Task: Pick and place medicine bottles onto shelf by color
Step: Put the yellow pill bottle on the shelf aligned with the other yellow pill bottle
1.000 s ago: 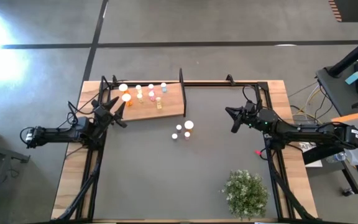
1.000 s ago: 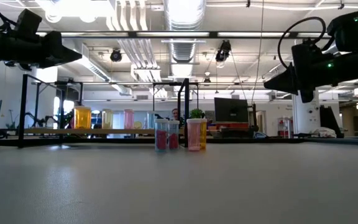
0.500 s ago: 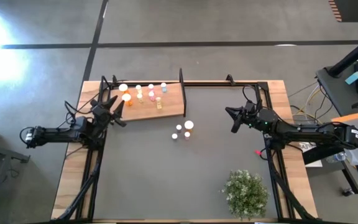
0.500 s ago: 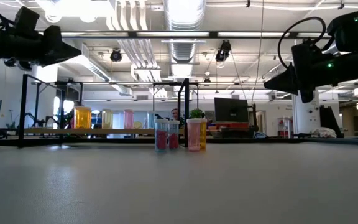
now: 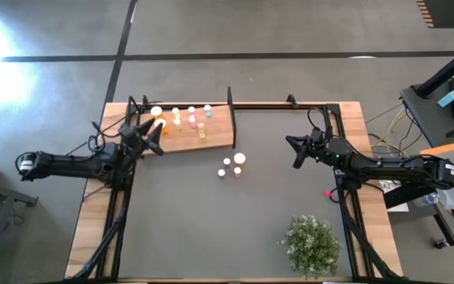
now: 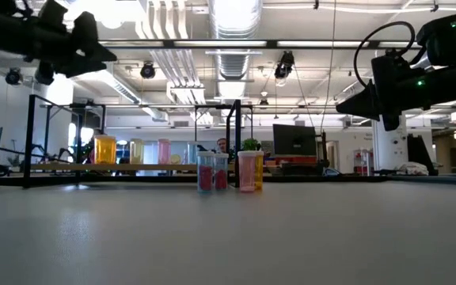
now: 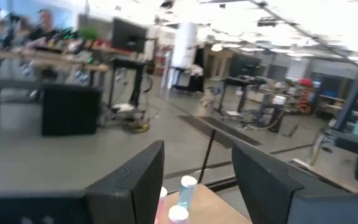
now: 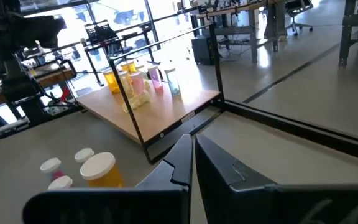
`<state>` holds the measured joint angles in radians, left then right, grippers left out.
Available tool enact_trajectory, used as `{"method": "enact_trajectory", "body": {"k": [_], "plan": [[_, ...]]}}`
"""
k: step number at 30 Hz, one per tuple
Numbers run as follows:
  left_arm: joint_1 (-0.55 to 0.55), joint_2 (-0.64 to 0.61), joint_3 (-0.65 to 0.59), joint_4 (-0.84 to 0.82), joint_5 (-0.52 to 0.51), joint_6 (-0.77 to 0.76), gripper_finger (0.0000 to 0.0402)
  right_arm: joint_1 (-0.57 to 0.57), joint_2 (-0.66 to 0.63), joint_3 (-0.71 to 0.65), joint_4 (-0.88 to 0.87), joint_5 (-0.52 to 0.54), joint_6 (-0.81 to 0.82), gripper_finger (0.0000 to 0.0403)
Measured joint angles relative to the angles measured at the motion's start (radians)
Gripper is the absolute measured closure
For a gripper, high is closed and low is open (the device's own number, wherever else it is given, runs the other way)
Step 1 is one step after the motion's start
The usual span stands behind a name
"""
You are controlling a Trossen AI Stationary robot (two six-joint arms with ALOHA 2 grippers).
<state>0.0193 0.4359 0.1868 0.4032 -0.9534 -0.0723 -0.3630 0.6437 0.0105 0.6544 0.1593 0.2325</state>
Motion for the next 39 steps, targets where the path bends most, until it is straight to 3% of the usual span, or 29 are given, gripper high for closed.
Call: {"method": "enact_trajectory", "body": {"k": [9, 15, 21, 30, 39], "plan": [[0.000, 0.368, 0.244, -0.107, -0.182, -0.303, 0.0228, 0.000, 0.000, 0.000, 0.000, 0.000, 0.000, 0.0394], [0.001, 0.567, 0.415, -0.301, -0.206, -0.467, 0.0228, 0.000, 0.000, 0.000, -0.010, 0.000, 0.000, 0.0394], [0.000, 0.705, 0.509, -0.421, -0.202, -0.618, 0.0228, 0.000, 0.007, 0.000, -0.015, 0.000, 0.000, 0.0394], [0.004, 0.860, 0.603, -0.443, -0.129, -0.629, 0.0228, 0.000, 0.007, 0.000, -0.015, 0.000, 0.000, 0.0394], [0.065, 0.994, 0.697, -0.498, 0.049, -0.641, 0.0228, 0.000, 0.007, 0.000, -0.016, 0.000, 0.000, 0.0394]]}}
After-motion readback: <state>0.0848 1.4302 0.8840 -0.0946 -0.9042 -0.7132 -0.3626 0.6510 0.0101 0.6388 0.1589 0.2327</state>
